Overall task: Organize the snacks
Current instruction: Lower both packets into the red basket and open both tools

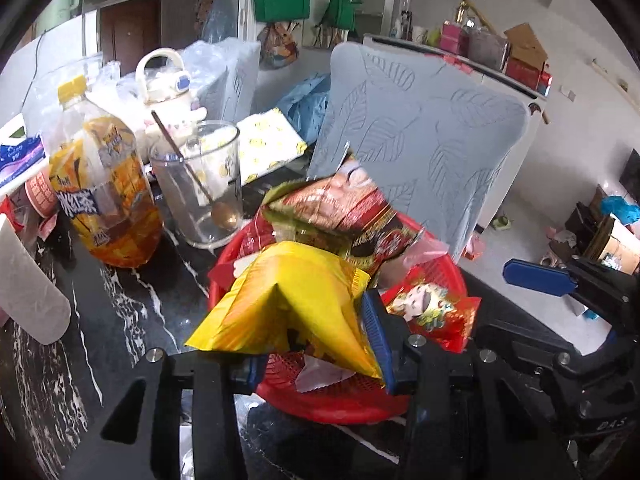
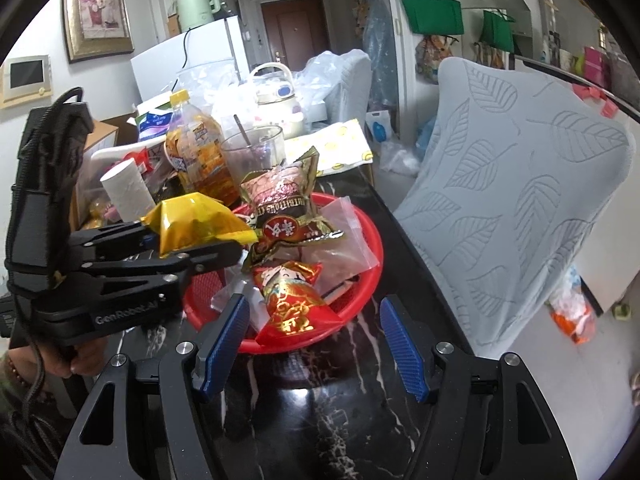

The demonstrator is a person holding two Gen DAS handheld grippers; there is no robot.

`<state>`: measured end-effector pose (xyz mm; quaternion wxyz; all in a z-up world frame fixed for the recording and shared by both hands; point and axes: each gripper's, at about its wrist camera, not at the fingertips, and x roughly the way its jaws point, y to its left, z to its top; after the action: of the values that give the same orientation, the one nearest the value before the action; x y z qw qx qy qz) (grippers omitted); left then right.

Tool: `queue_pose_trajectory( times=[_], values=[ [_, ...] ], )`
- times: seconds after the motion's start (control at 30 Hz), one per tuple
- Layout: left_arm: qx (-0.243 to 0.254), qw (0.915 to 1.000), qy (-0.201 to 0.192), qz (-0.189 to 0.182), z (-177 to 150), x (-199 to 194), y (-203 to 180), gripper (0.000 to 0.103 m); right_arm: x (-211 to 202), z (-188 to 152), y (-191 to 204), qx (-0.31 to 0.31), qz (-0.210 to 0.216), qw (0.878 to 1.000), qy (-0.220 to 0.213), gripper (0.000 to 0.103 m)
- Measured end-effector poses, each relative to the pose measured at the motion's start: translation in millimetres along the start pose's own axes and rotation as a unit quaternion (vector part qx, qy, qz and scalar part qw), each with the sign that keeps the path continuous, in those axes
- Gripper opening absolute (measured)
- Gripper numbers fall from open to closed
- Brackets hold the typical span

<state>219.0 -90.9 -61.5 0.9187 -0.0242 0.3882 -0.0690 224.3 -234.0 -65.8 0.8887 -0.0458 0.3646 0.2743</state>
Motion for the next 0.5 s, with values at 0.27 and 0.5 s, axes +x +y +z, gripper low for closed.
queue_pose_trajectory(
  times=[0.27, 0.5],
  values=[
    [-0.005, 0.9997, 0.025, 0.007, -2.8, 5.8, 0.2, 0.09, 3.3, -0.5, -1.0, 0.007, 0.003, 1.0, 0.007, 0.069],
    [-0.003, 0.9996, 0.011, 0.026, -2.4, -3.1, -0.6, 0.094, 0.0, -1.4, -1.0, 0.007, -0.001, 1.0, 0.006, 0.068]
  ],
)
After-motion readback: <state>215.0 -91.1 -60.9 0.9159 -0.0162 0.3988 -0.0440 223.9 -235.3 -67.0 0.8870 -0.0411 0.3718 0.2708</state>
